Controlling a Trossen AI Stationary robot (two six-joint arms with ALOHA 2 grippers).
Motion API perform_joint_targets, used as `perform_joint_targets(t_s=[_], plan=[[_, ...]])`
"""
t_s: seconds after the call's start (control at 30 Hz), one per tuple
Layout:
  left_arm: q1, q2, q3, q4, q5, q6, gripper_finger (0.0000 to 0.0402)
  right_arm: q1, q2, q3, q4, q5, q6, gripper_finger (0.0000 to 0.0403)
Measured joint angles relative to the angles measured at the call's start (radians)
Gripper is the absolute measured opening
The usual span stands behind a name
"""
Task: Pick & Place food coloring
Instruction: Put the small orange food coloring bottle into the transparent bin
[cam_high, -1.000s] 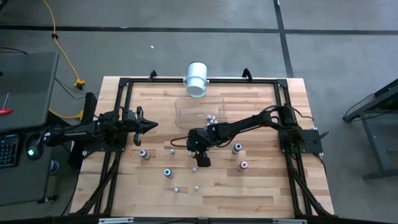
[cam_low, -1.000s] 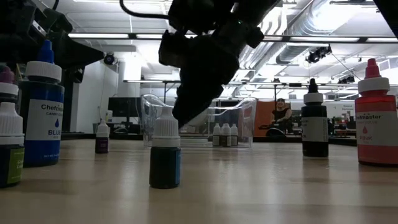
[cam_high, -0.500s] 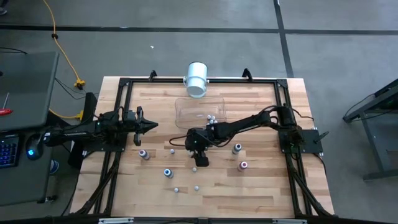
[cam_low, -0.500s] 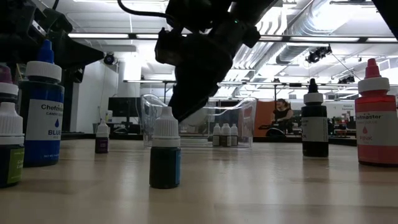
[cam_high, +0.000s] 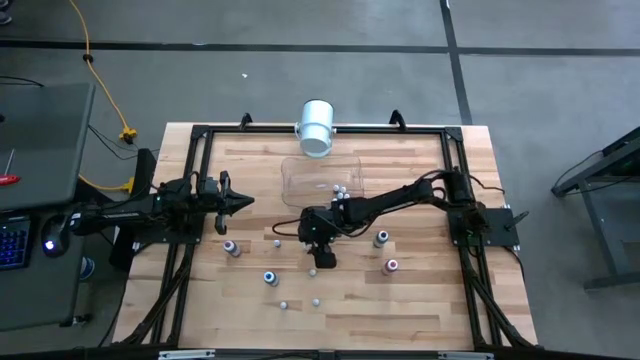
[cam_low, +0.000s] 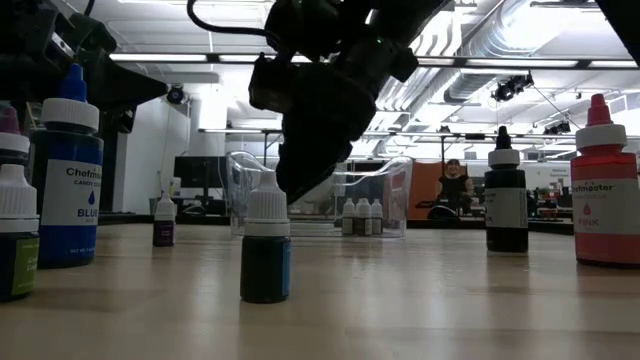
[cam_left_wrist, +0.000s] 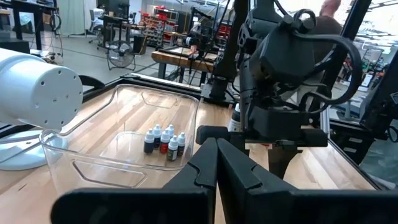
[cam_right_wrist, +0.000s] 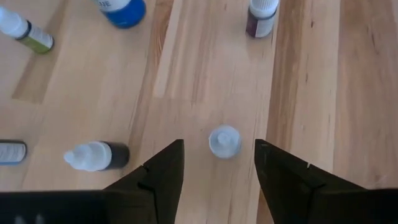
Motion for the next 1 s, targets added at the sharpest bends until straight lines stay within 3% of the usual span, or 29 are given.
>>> perform_joint_targets(t_s=[0.27,1.0], plan=[[0.0,0.0,0.0,0.0,0.0,0.0,0.0001,-0.006,0.0,0.001,0.007,0.007,0.006,0.0182],[0.0,0.0,0.0,0.0,-0.001,0.0,0.0001,-0.012,0.018,0.009,0.017,-0.001,0.009,0.0129]])
